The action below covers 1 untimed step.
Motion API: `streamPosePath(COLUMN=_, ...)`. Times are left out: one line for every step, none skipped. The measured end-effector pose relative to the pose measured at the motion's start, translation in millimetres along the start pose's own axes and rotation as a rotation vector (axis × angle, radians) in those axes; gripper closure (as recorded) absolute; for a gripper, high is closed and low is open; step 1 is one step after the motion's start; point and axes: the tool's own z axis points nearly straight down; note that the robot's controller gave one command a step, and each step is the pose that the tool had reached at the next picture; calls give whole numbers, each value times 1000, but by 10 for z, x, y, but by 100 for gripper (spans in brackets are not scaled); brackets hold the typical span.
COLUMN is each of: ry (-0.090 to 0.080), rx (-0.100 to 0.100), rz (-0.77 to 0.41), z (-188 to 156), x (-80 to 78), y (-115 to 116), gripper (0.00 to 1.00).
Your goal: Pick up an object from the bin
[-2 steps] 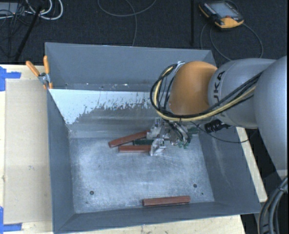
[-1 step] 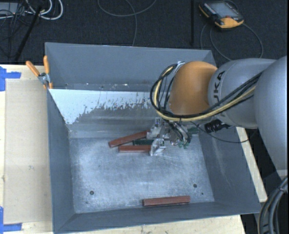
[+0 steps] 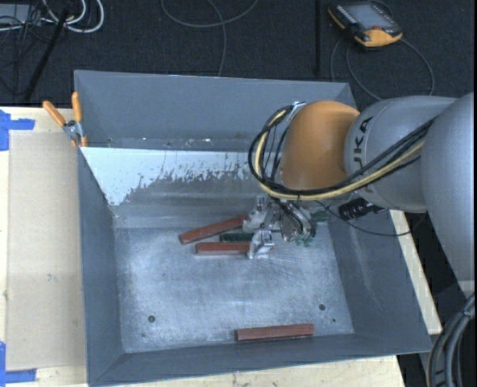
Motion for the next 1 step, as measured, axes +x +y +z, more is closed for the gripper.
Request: streamPosePath(ry=17, rx=1, rz=-1, z=-168, x=44, y=-1, gripper=100)
